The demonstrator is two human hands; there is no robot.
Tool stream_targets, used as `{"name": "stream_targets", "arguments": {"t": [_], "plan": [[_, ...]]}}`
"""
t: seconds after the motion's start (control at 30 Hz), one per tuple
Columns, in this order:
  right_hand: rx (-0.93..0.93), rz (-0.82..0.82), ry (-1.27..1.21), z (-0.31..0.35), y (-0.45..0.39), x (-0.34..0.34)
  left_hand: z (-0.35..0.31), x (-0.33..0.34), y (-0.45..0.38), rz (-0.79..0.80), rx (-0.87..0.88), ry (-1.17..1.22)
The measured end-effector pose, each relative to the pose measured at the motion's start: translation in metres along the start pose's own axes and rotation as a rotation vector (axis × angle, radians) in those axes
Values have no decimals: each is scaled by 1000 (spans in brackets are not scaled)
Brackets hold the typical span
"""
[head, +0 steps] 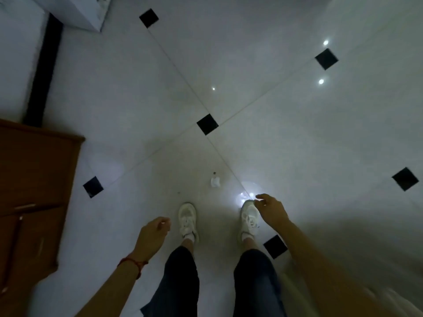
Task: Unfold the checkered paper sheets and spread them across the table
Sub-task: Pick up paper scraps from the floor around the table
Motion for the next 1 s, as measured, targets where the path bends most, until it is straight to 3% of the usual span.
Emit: {"name": "stream_targets", "arguments": {"t": [0.2,0.37,0.53,0.83,1.0], "plan": [[59,-43,34,25,-145,119,85,27,-132,29,15,-17],[23,-79,251,37,-275,213,151,56,-222,70,116,-103],[-94,-269,405,48,-367,270,227,71,-268,83,72,-97],[-71,-419,458,49,-427,324,292,79,-266,72,-38,-63],[-70,-417,209,51,-399,289,273,71,-256,49,-32,-22]]}}
Point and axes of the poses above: each hand's wrist, its own y-axis away from the middle knuckle, its own x-axis out of the palm, z = x × y, the point moved 5 cm from there along -y, towards the middle knuckle, and after that the axes turned 13 degrees about x, right-handed, at the moved point
